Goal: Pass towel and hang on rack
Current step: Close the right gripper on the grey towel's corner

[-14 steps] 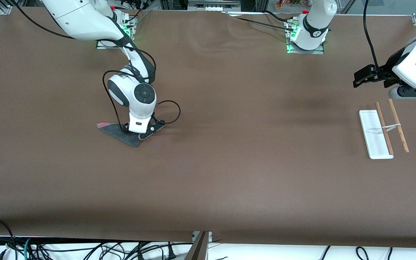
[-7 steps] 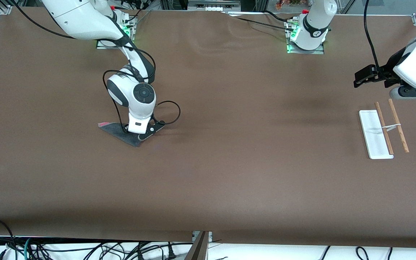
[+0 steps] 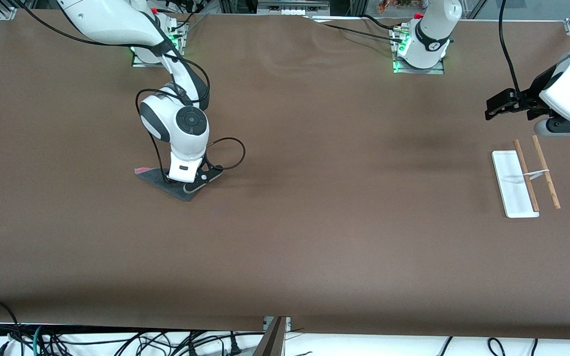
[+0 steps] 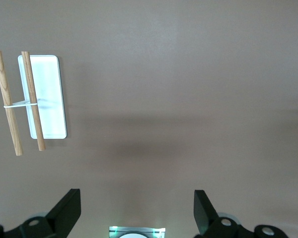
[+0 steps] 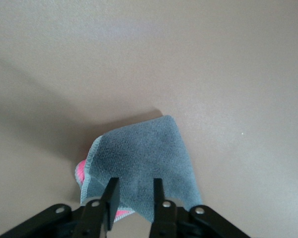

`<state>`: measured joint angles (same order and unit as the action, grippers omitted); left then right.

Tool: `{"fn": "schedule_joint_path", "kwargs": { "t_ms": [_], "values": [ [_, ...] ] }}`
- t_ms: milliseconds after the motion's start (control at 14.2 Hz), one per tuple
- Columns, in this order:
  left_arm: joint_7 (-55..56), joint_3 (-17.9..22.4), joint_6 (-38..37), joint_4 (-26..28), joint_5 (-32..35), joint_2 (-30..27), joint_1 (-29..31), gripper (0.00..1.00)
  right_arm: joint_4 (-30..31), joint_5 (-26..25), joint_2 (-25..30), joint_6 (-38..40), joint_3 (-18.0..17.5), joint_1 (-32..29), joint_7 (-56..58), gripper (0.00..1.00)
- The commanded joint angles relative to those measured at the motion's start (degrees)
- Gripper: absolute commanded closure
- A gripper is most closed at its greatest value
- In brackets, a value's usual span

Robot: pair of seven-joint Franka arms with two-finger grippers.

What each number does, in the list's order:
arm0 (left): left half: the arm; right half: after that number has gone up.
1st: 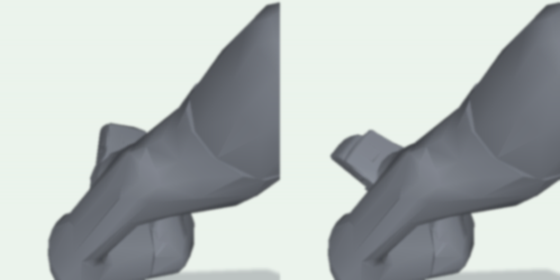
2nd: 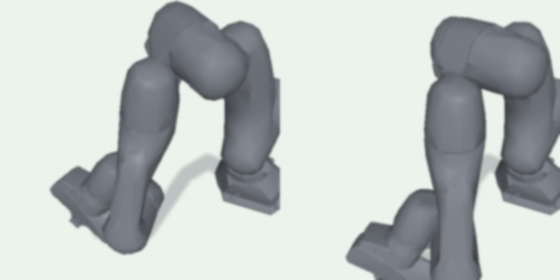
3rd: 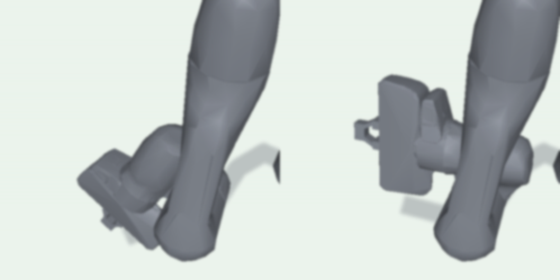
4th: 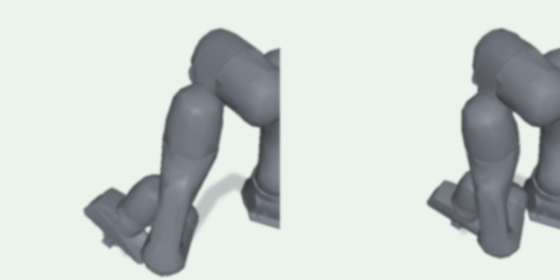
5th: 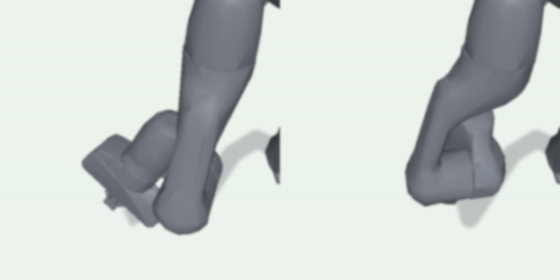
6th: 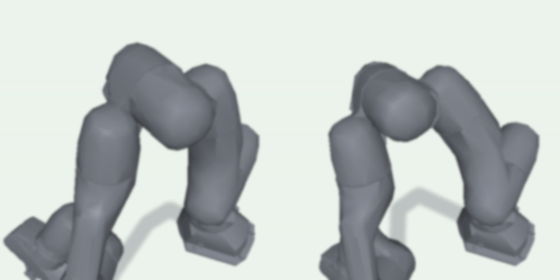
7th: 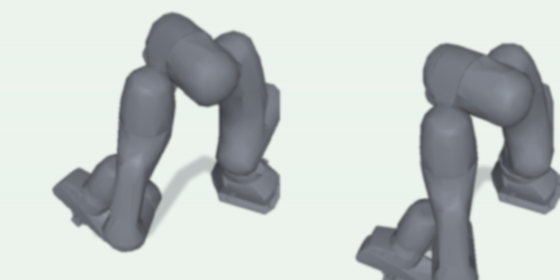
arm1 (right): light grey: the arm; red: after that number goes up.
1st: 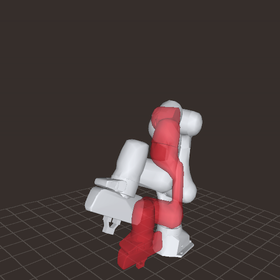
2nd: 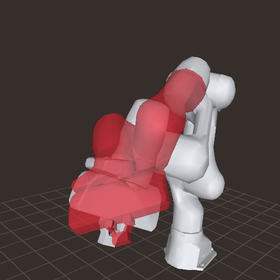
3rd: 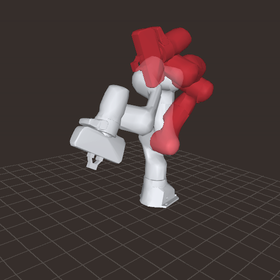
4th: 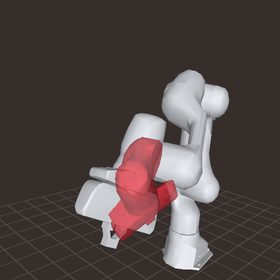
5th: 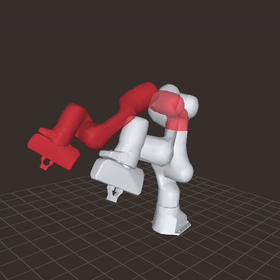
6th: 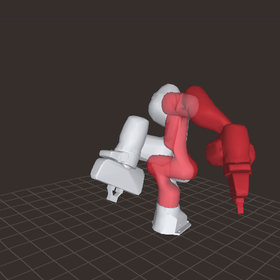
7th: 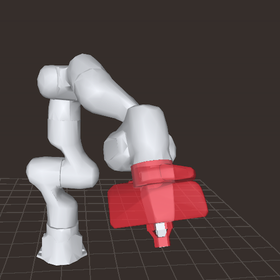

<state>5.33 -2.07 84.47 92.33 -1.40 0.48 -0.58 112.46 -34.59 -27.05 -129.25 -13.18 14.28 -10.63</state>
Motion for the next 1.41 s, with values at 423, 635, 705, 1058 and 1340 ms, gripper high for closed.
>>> {"fn": "schedule_joint_path", "kwargs": {
  "t_ms": [423, 635, 705, 1058, 1340],
  "values": [
    [-0.4, 0.1, -0.1, -0.4, 1.4, -0.2, 0.0, 0.0, 0.8, -0.6, -1.6, 0.0, -0.3, 0.3, -1.5, 0.13],
    [-0.5, 0.1, -0.1, -0.4, 1.4, -0.2, 0.0, 0.0, 0.8, -0.7, -2.3, -0.8, -0.2, 0.6, -1.6, 0.15],
    [-0.5, 0.1, -0.2, -0.4, 1.4, -0.3, 0.0, 0.0, 0.8, -0.8, -2.7, -1.4, -0.2, 0.6, -1.5, 0.2],
    [-0.5, 0.4, -0.1, -0.3, 1.1, -0.1, 0.0, 0.0, 0.6, -1.1, -2.7, -1.5, -0.2, 0.5, -1.5, 0.49],
    [-0.5, 0.3, -0.1, -0.4, 1.3, -0.1, 0.0, 0.0, -0.1, -1.2, -2.7, -1.6, -0.1, 0.3, -1.5, 0.62]
  ]
}}
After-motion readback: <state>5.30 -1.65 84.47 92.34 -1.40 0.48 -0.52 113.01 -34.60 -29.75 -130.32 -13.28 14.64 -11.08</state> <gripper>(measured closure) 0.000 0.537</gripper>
